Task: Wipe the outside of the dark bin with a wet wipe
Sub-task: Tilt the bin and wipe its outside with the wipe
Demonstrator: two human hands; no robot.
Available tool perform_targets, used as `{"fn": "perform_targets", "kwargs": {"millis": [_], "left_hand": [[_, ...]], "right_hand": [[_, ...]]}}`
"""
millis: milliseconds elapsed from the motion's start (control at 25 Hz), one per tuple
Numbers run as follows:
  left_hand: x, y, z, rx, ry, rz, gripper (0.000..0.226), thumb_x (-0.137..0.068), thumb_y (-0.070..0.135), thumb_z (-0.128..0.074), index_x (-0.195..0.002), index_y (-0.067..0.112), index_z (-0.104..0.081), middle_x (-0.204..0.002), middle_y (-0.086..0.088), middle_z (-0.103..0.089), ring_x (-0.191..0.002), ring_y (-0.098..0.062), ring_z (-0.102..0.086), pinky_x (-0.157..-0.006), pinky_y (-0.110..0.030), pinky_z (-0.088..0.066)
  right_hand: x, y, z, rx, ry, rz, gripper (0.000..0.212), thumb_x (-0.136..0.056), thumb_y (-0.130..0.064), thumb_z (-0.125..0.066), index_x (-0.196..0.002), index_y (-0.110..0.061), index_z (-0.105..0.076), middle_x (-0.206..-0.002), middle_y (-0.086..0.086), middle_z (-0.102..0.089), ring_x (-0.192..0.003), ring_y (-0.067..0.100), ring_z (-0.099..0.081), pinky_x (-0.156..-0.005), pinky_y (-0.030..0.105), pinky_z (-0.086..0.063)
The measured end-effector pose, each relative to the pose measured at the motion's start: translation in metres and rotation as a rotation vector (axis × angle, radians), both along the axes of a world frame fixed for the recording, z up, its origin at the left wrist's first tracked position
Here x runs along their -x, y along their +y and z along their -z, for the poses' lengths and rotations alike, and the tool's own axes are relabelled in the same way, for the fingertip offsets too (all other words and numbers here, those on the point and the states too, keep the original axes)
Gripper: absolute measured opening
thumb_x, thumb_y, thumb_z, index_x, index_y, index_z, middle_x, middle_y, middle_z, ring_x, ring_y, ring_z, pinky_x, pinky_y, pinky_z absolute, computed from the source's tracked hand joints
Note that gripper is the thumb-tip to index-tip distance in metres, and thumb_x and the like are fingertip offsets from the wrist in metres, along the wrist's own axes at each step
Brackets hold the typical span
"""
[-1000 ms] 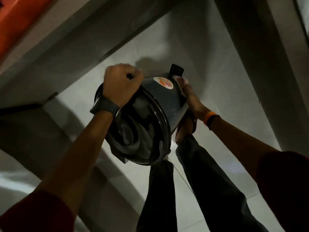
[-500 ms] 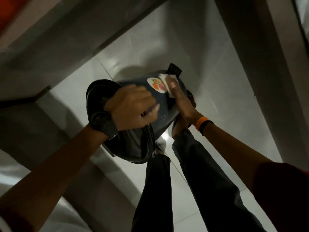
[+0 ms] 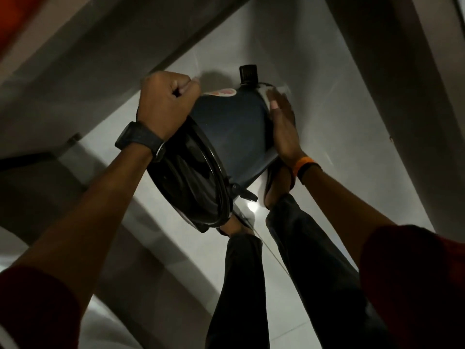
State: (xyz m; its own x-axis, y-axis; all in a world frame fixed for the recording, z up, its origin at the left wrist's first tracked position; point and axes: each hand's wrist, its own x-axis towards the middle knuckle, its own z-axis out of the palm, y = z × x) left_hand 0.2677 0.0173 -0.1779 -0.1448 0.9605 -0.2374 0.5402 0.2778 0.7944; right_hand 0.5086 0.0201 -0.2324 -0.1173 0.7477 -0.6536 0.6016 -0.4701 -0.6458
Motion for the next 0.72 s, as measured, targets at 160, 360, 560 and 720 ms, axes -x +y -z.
{"fn": "perform_targets", "kwargs": {"millis": [160, 360, 560, 720], "left_hand": [[0.008, 0.008, 0.004, 0.045, -0.022, -0.089, 0.051, -0.094, 0.018, -0.055, -0.049, 0.005, -0.036, -0.041, 0.006, -0.029, -0.041, -0.002, -0.024, -0.050, -0.019, -0.026], [0.011, 0.008, 0.007, 0.035, -0.001, -0.124, 0.051, -0.094, 0.014, -0.056, -0.052, -0.010, -0.037, -0.047, 0.004, -0.023, -0.043, -0.003, -0.024, -0.054, -0.028, -0.028], [-0.023, 0.011, -0.025, -0.231, 0.256, 0.250, 0.036, -0.086, 0.019, -0.062, -0.052, 0.009, -0.051, -0.046, -0.012, -0.045, -0.043, -0.027, -0.044, -0.050, -0.032, -0.040], [-0.069, -0.008, -0.041, -0.643, 0.648, 0.815, 0.018, -0.078, 0.025, -0.073, -0.066, 0.014, -0.065, -0.058, -0.010, -0.066, -0.057, -0.030, -0.064, -0.060, -0.033, -0.057]], "right_hand": [[0.019, -0.040, -0.026, -0.224, 0.183, -0.253, 0.056, -0.109, -0.025, -0.020, -0.162, -0.009, -0.018, -0.174, 0.012, -0.012, -0.163, 0.028, -0.006, -0.132, 0.053, -0.004], [0.013, -0.058, -0.018, -0.232, 0.285, -0.220, 0.060, -0.106, -0.041, -0.025, -0.161, -0.019, -0.030, -0.172, 0.000, -0.023, -0.161, 0.018, -0.016, -0.133, 0.031, -0.006], [-0.013, 0.005, 0.019, 0.122, -0.063, 0.290, 0.047, -0.105, -0.031, -0.048, -0.149, -0.016, -0.054, -0.154, 0.006, -0.055, -0.145, 0.024, -0.050, -0.127, 0.039, -0.032], [0.004, -0.027, 0.007, 0.120, -0.001, 0.518, 0.021, -0.084, -0.010, -0.069, -0.091, -0.025, -0.081, -0.090, -0.009, -0.081, -0.089, 0.012, -0.074, -0.085, 0.028, -0.061]]}}
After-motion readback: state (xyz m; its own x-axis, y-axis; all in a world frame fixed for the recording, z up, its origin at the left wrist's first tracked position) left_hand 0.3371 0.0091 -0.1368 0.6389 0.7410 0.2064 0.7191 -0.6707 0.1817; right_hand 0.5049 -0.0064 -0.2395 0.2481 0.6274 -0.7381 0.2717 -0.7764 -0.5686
